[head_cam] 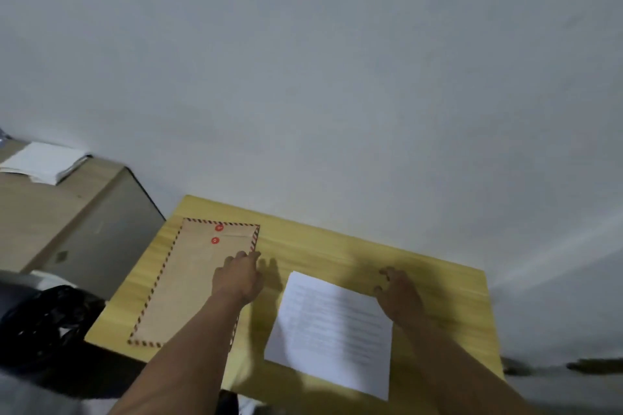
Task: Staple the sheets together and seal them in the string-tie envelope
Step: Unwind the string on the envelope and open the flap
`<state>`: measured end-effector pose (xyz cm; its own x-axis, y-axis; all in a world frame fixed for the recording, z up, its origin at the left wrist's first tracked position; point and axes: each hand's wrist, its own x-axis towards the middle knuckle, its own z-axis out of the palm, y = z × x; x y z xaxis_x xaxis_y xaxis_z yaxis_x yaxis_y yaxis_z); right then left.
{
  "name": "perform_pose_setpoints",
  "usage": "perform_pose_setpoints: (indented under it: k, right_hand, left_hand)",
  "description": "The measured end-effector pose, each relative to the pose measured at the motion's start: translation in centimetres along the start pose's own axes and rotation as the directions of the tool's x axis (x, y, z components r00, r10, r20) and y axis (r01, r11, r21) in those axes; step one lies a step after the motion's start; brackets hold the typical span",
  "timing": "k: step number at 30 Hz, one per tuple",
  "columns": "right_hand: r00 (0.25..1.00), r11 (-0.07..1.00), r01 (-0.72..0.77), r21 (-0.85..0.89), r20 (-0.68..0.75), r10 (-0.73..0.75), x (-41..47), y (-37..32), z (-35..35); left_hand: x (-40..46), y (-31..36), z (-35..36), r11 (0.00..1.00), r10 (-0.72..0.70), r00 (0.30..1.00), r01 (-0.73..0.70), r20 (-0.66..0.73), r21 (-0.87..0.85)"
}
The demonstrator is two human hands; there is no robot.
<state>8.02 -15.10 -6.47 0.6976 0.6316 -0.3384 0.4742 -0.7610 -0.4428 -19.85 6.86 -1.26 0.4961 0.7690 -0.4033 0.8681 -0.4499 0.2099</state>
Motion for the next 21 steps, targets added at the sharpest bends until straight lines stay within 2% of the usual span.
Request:
perform_pose_setpoints:
  k: [4, 8, 12, 15, 21]
  right_hand:
    - [0.998, 0.998, 0.059, -0.006, 0.006, -0.059, 1.3, -7.3, 3.4]
    - [0.99, 0.995, 0.093, 0.047, 0.098, -0.097, 1.8, -15.2, 8.3]
    - [0.966, 0.992, 0.081, 0.094, 0.236, -0.102, 2.2, -23.5, 14.9]
    - [0.95, 0.993, 0.083, 0.083, 0.294, -0.104, 3.8, -29.0, 20.4]
    - [0.979, 0.999, 0.036, 0.037, 0.198, -0.043, 6.6, -35.8, 27.4]
  left_hand:
    - [1.6, -7.8, -1.2, 0.996, -0.085, 0.996, 0.085, 0.003, -0.017]
    - [5.2, -14.9, -1.7, 0.997, -0.07, 0.996, 0.07, 0.047, -0.01]
    - [10.6, -21.2, -0.2, 1.0, 0.013, 0.997, -0.013, 0.079, -0.002]
    - [15.2, -25.1, 1.7, 0.994, 0.104, 0.994, -0.104, 0.019, 0.032]
    - [20.0, -29.4, 4.6, 0.946, 0.315, 0.948, -0.31, -0.039, 0.098]
